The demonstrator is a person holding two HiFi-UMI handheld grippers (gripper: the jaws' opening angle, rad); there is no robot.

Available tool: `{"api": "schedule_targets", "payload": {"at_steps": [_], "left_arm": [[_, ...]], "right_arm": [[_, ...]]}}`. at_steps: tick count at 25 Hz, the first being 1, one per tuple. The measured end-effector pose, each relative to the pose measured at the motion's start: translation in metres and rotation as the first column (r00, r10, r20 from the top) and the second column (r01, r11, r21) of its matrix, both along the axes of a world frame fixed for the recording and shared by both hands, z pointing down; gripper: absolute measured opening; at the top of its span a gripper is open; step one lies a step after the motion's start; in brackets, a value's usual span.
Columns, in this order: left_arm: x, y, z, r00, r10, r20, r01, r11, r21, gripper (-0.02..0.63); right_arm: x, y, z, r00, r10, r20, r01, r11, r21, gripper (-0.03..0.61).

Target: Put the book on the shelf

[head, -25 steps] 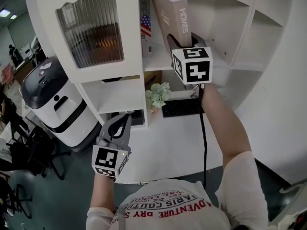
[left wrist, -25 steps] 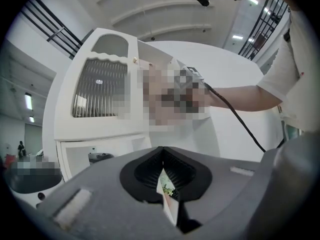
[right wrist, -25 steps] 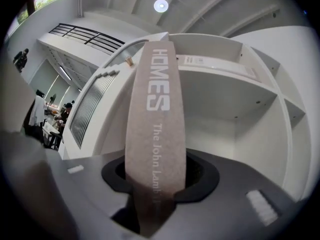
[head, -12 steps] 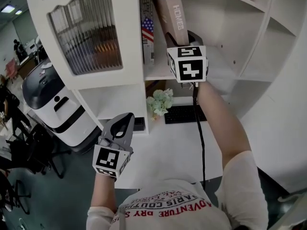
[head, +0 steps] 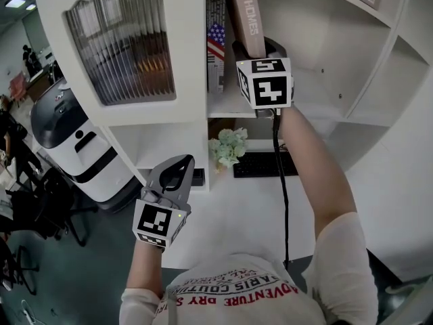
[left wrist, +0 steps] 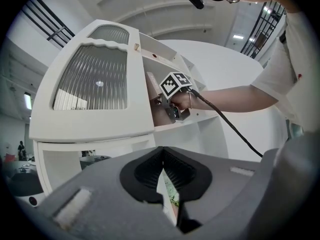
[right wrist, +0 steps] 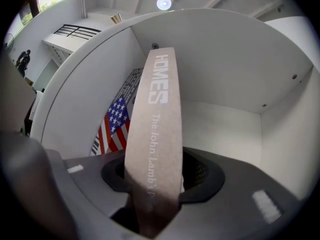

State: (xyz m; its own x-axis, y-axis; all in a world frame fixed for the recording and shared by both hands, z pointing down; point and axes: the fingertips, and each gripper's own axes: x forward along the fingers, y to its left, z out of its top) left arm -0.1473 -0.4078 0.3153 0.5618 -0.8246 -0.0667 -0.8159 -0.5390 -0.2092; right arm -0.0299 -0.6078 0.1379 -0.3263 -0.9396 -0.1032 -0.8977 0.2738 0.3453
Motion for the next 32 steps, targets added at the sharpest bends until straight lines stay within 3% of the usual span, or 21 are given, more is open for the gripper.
{"api": "schedule_targets", "payload": {"at_steps": [12,17,21,29,32], "left_arm": [[-0.015,-0.011,0.005,0.999,-0.035,0.009,0.035,0.999,-0.022,0.006],[-0.019,-0.007,0.007,0.999,-0.036,-0.013,0.036,0.998,-0.044,0.006],[-0.018,0.002,0.001,0.999,-0.028,-0.02,0.027,0.999,-0.025,0.006],[-0.013,0.034,-0.003,1.0,0.017,-0.004,-0.017,1.0,0.004,0.006],[-0.014,0.044,-0.004,0.999,0.034,0.0,-0.034,0.999,0.01,0.006]], "right_arm": [[-0.011,-0.021,0.005,0.998,-0.065,0.022,0.066,0.997,-0.027,0.246],[-0.009,-0.008,0.004,0.999,-0.046,0.026,0.046,0.999,-0.001,0.311],[-0.007,0.017,0.0,0.999,-0.024,-0.04,0.027,0.997,0.069,0.311],[0.008,0.093,0.004,0.995,-0.078,0.062,0.07,0.991,0.112,0.3],[0.015,0.122,0.008,0.993,-0.089,0.075,0.076,0.984,0.16,0.184]]}}
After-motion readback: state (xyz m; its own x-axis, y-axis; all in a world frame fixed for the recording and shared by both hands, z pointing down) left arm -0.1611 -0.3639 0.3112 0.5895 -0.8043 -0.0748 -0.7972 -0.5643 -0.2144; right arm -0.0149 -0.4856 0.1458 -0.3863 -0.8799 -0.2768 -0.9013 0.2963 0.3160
